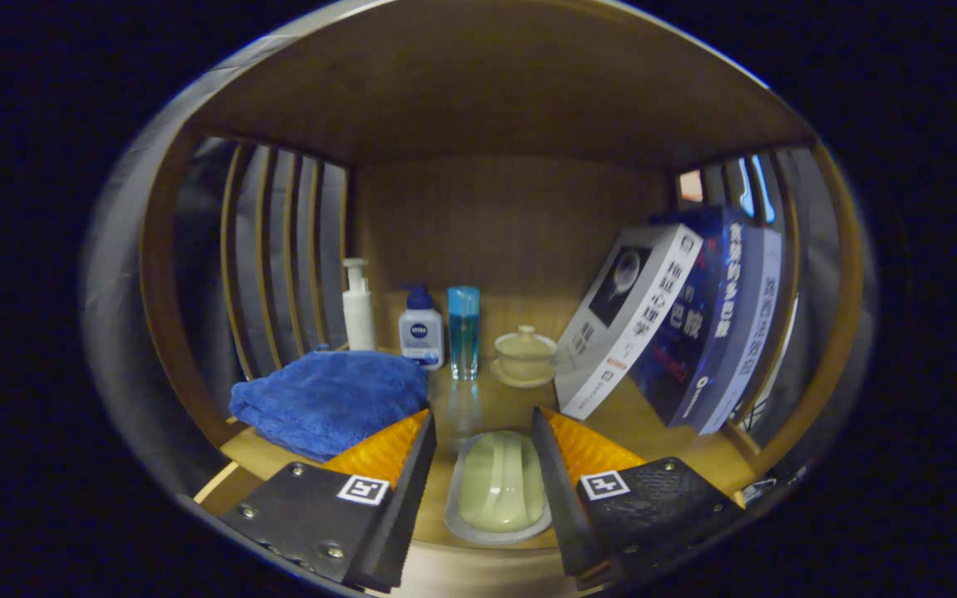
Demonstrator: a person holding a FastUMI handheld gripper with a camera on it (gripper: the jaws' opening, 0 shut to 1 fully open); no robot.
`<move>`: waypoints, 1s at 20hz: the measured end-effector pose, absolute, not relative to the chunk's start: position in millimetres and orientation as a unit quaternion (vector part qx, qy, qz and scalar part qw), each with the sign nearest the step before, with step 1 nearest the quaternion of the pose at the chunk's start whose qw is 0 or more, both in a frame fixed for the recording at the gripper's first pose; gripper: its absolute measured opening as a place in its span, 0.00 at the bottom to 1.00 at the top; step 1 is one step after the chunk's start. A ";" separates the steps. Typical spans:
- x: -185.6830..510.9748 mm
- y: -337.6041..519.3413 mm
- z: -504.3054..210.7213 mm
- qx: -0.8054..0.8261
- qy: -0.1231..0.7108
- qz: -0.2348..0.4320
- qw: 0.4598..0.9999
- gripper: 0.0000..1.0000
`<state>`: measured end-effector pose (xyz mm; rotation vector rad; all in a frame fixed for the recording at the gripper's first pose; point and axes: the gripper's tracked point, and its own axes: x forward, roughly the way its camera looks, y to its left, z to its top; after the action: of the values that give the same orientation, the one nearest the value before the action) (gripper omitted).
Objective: Pull open the drawer, take out the items inside it, and place them on the countertop above the cabinet.
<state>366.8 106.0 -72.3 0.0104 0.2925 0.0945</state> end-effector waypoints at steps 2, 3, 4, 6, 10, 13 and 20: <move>342.7 109.2 -59.1 0.007 0.132 0.057 0.990 0.69; 330.8 110.5 -55.0 0.011 0.128 0.062 0.990 0.69; 316.6 111.8 -53.0 0.016 0.125 0.067 0.990 0.69; 288.4 114.0 -51.9 0.021 0.120 0.076 0.990 0.69; 233.3 112.2 -58.4 0.029 0.118 0.085 0.989 0.69; 199.4 102.0 -66.3 0.031 0.116 0.074 0.990 0.69; 124.8 90.6 -88.8 0.004 0.100 0.051 0.994 0.69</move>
<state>124.8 90.6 -88.8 0.0083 0.2003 0.1031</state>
